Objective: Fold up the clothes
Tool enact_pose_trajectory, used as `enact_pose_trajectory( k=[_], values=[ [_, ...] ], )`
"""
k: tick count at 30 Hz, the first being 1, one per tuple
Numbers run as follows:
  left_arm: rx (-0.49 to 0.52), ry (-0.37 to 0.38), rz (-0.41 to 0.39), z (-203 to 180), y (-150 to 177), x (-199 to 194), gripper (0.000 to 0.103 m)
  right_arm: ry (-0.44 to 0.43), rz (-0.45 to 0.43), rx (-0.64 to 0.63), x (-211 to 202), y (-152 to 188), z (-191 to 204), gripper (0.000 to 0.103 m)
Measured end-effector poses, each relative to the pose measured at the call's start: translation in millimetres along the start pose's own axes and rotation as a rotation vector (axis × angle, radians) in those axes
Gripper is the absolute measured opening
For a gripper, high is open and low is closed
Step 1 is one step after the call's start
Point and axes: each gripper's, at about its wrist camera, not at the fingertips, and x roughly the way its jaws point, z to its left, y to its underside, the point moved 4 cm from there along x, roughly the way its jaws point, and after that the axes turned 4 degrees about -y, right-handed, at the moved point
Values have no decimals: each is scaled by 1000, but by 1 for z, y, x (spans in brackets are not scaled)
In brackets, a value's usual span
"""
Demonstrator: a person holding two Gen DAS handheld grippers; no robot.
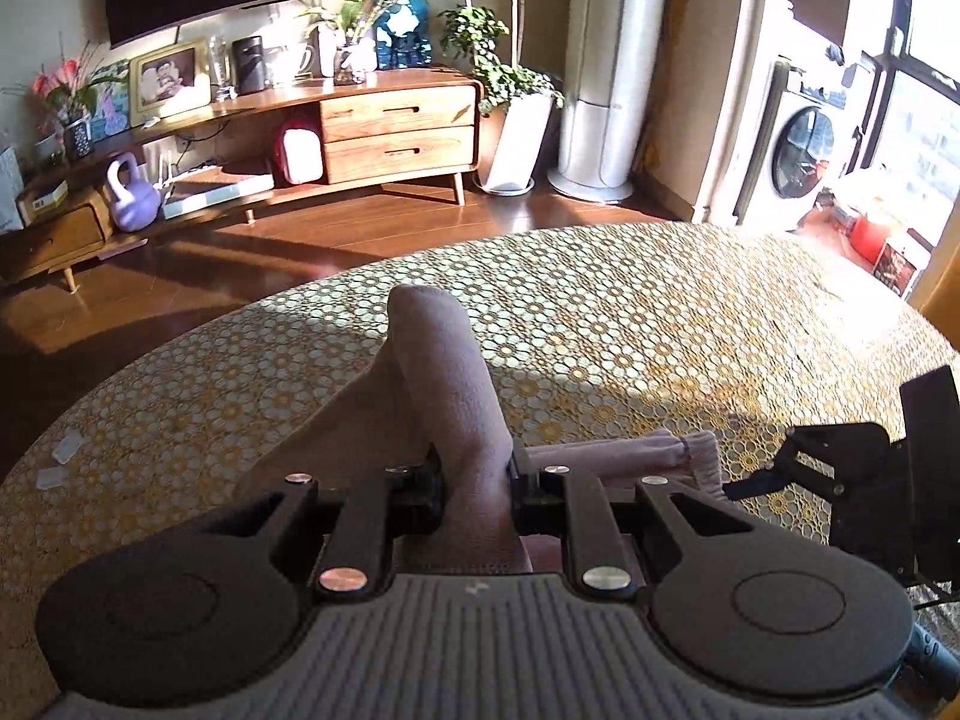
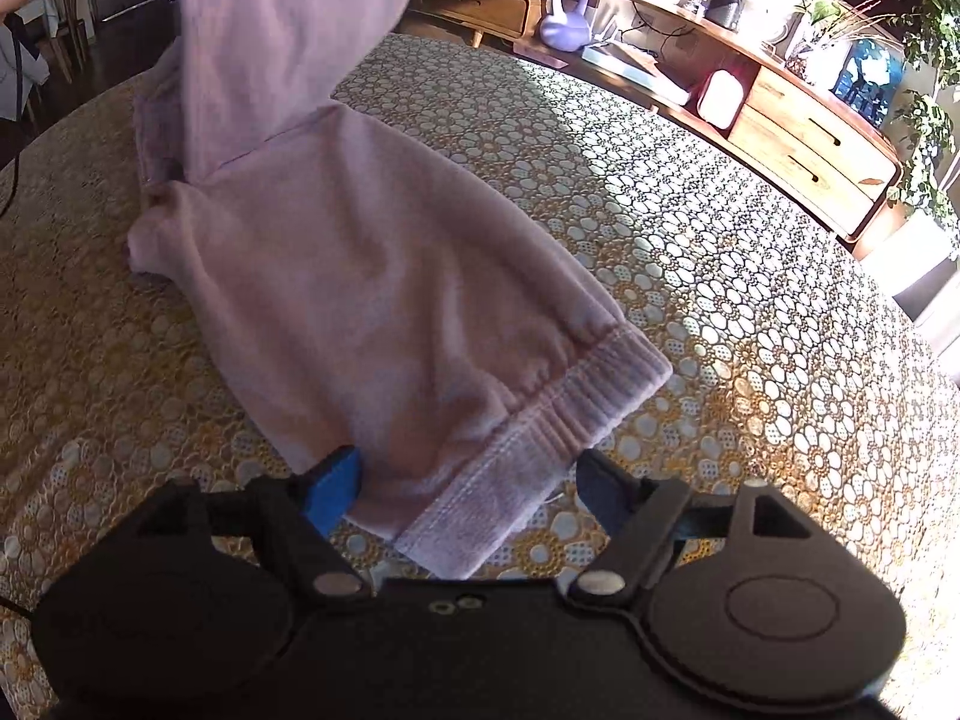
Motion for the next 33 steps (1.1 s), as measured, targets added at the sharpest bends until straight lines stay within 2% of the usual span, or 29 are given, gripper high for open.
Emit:
enact_pose_trajectory(
  k=[5, 8, 15, 19, 20, 24, 25, 27, 29, 31, 33],
  values=[
    [102, 68, 57, -57, 38, 43, 18, -18, -17, 14, 0, 0, -1, 103],
    [92, 93, 72, -60, 54, 60, 18, -33, -32, 33, -1, 2, -4, 103],
    [67, 130, 27, -70, 34, 38, 18, -64, -52, 60, -2, 5, -10, 103],
    [102, 176, 79, -89, 44, 58, 20, -65, -56, 68, -2, 5, -10, 103],
    [111, 194, 88, -91, 50, 66, 24, -62, -56, 66, -2, 5, -10, 103],
    [23, 364, 77, -80, 56, 64, 73, -33, -61, 30, -13, 7, -8, 103],
    [10, 393, 89, -75, 55, 60, 80, -25, -69, 26, -19, 7, -8, 103],
    [20, 425, 90, -65, 55, 46, 82, -17, -89, 28, -34, 7, -9, 103],
    [52, 421, 54, -49, 54, 25, 82, -16, -109, 11, -50, 5, -10, 103],
    [66, 390, 15, -27, 54, 10, 82, -14, -146, -5, -65, -2, -8, 103],
    [50, 346, 6, -6, 58, 11, 83, -20, -185, -22, -77, -10, -5, 103]
  ],
)
